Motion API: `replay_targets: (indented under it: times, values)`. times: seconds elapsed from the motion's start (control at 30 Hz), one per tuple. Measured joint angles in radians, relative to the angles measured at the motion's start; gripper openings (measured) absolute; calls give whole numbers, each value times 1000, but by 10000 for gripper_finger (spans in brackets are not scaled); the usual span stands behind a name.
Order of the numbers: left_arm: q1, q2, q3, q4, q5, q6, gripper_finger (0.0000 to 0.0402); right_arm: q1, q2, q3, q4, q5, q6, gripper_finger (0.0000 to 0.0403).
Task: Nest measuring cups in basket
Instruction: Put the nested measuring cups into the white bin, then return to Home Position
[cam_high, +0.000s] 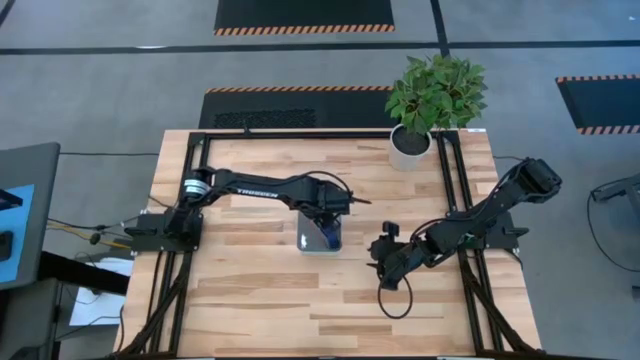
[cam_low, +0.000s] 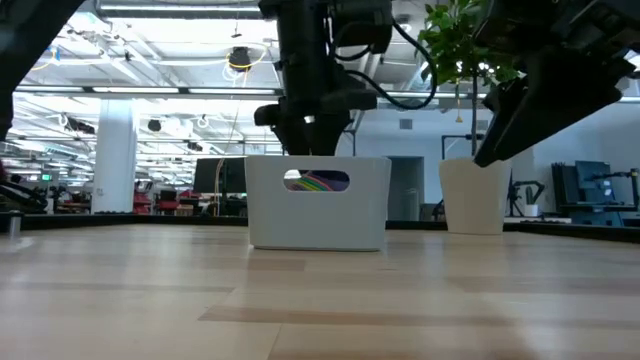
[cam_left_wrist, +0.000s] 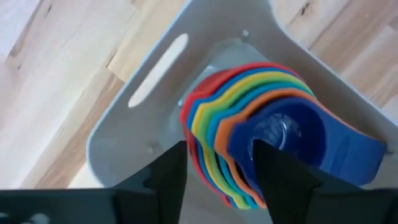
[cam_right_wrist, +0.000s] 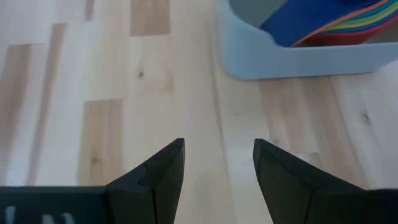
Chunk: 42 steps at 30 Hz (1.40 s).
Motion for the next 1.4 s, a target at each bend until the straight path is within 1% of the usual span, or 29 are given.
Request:
replay_targets:
  times: [0.1,0.23,0.37,0.5,0.6,0.7,0.77,0.83,0.9,0.97,1.07,1.17,1.2,1.23,1.27,1.33,1.37,1.4]
  values:
    - [-18,-10,0,-10,-44,-2,191,2,0,0,6,64,0,217]
    - [-43,-41,0,-37,-125,5,200,29,-15,0,16,213,-2,217]
    - [-59,-79,0,-79,-201,-12,187,54,-54,0,27,273,-9,217]
    - [-72,-127,0,-101,-287,-47,167,88,-108,0,23,359,-19,217]
    - [-92,-168,0,-127,-377,-85,151,131,-160,-1,26,435,-53,217]
    - [-137,-211,-1,-138,-494,-123,135,202,-248,-46,56,534,-110,217]
    - [-180,-250,-34,-122,-593,-143,123,257,-336,-93,87,578,-130,217]
    - [-227,-292,-97,-84,-683,-169,111,307,-436,-148,120,603,-137,217]
    - [-270,-346,-196,-58,-743,-215,98,348,-539,-212,152,616,-149,217]
    - [-309,-414,-314,-4,-800,-267,84,373,-630,-276,209,616,-182,215]
    - [-351,-541,-520,91,-842,-315,61,385,-743,-363,370,616,-271,205]
    - [-378,-695,-732,258,-857,-290,33,368,-821,-419,503,583,-413,184]
    - [-383,-748,-800,327,-857,-268,23,358,-842,-429,518,563,-446,175]
    - [-384,-801,-865,404,-856,-238,13,348,-863,-434,515,523,-475,164]
    - [-385,-856,-929,477,-854,-200,7,337,-883,-437,497,451,-506,154]
    - [-386,-964,-1049,632,-833,-101,4,319,-926,-443,455,236,-557,132]
    - [-386,-1015,-1104,710,-817,-45,4,310,-942,-444,454,150,-559,121]
    - [-387,-1070,-1162,796,-801,16,4,305,-961,-446,456,97,-555,110]
